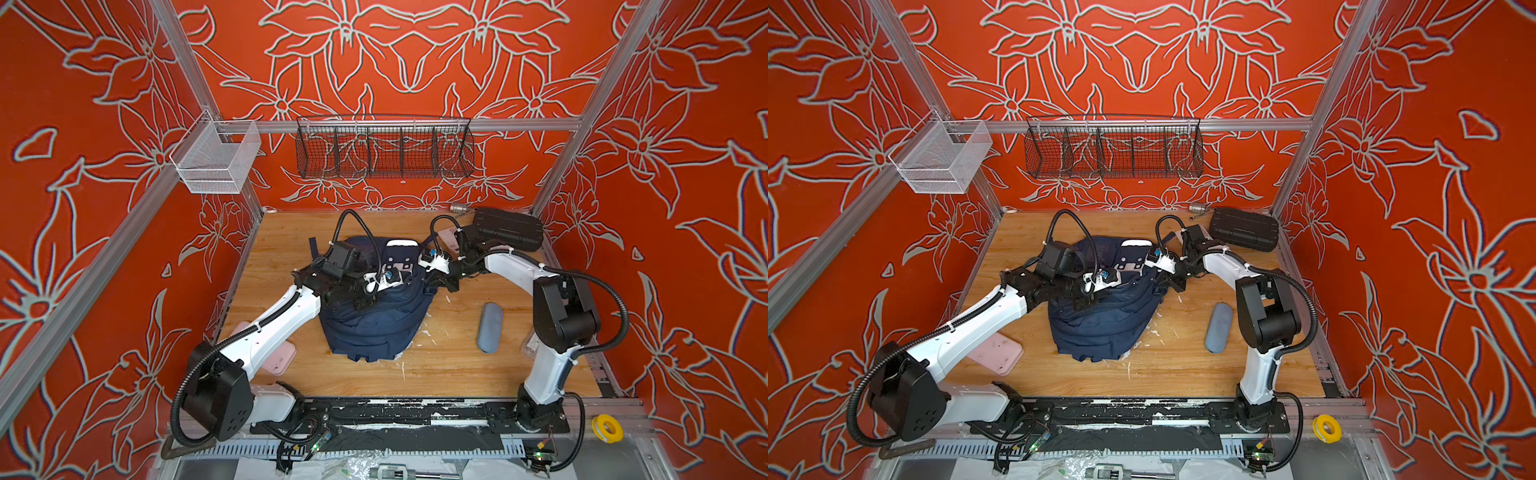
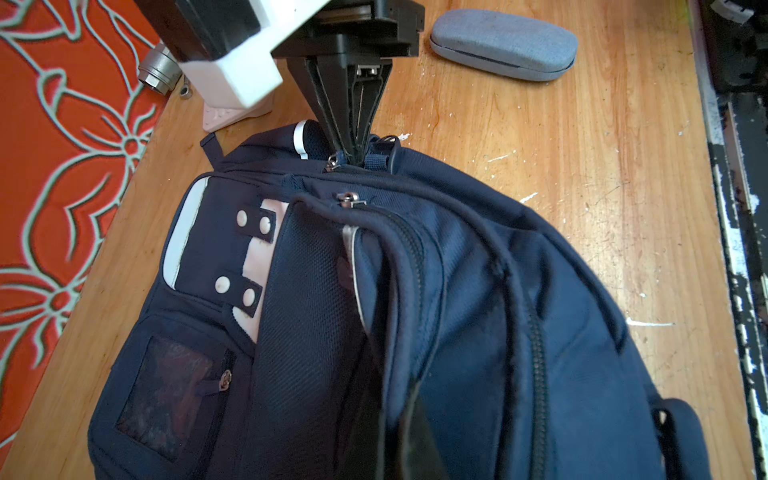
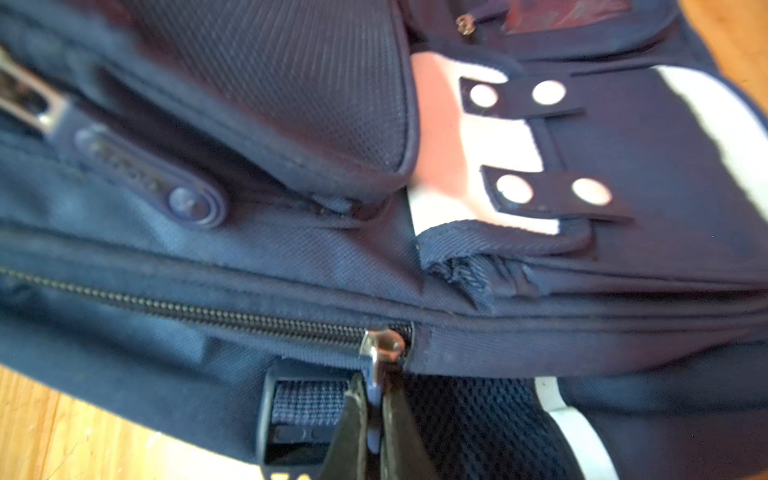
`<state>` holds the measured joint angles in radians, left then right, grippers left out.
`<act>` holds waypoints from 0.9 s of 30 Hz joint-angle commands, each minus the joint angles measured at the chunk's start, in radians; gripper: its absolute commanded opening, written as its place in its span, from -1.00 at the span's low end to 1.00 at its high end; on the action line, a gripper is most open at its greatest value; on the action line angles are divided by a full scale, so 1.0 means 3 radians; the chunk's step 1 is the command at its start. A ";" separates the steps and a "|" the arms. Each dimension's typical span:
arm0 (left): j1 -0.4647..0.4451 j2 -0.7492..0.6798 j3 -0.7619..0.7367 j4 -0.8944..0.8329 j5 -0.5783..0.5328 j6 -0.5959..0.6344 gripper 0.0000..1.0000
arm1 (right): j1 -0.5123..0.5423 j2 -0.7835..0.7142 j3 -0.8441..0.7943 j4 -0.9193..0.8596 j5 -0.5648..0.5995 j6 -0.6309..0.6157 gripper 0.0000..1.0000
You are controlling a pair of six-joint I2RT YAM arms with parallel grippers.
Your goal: Pack the student bag
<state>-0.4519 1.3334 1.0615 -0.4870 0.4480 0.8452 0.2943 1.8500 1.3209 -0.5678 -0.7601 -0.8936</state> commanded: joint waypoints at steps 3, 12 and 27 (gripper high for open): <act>-0.0182 -0.0241 0.0036 -0.0034 -0.0264 -0.0567 -1.00 | 0.0006 -0.0063 0.0158 0.0283 0.0245 0.0571 -1.00; -0.0416 -0.0348 -0.0121 0.0270 -0.0737 -0.2122 -1.00 | 0.0021 -0.0034 0.0538 0.0233 0.0515 0.0812 -1.00; -0.0534 0.0493 0.0680 0.0003 -0.1529 -0.2702 -1.00 | 0.0272 -0.1312 -0.0247 0.0285 0.0771 0.1531 -1.00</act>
<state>-0.6155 1.4776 1.2537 -0.4179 0.1127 0.0910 0.3580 1.4956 1.2411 -0.4725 -0.5213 -0.4904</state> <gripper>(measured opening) 0.061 0.072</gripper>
